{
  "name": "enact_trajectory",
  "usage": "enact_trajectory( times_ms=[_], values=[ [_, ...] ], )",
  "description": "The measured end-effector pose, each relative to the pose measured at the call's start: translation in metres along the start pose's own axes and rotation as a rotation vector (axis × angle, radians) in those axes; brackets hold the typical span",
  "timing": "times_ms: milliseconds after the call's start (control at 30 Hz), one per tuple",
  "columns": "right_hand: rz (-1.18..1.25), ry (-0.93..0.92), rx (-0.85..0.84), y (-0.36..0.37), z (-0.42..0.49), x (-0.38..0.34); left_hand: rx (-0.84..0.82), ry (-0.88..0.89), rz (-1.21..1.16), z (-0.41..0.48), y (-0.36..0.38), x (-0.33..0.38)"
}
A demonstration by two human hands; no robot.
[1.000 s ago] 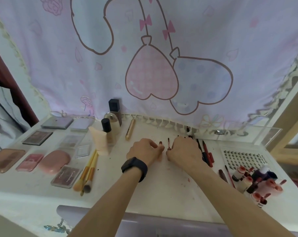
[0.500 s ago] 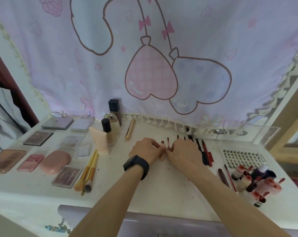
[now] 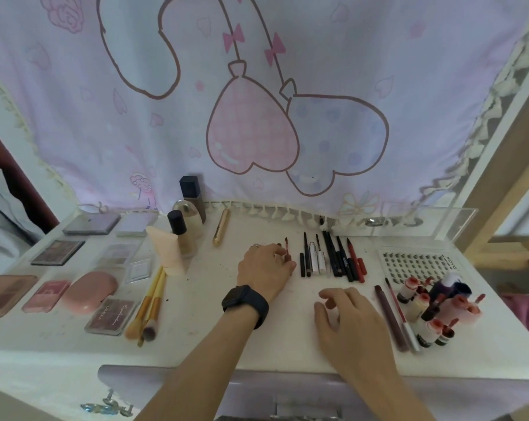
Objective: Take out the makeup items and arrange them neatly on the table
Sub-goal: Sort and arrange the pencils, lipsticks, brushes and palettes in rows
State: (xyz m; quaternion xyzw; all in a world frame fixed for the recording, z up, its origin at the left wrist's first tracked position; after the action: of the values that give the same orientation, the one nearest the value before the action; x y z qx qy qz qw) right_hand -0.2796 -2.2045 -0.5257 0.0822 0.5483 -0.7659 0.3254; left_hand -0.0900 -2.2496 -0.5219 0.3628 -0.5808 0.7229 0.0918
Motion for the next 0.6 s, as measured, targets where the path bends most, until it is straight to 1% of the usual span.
enact_trajectory(
  times_ms=[100, 233, 400, 600],
  values=[
    [0.041, -0.071, 0.051, 0.001, -0.012, 0.004, 0.017, 0.035, 0.039, -0.001, 0.001, 0.006],
    [0.075, -0.099, 0.076, 0.001, -0.012, 0.006, 0.034, 0.044, 0.040, -0.006, 0.001, 0.011],
    [0.072, -0.107, 0.076, 0.001, -0.014, 0.005, 0.048, 0.036, -0.002, -0.008, 0.004, 0.015],
    [0.059, -0.103, 0.065, 0.003, -0.014, 0.006, 0.037, 0.028, 0.038, -0.005, 0.011, 0.017]
  ],
)
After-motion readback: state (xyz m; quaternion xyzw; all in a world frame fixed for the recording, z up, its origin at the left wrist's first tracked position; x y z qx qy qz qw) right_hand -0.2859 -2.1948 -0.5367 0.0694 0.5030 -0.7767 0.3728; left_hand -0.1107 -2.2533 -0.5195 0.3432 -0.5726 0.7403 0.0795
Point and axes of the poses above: each hand's wrist, its own z-axis towards the middle knuckle, its own y-axis out of the palm, x = y × z, the point moved 7 cm from there along z, towards the middle knuckle, and after that the axes turned 2 degrees about -z, right-handed, at the moved point
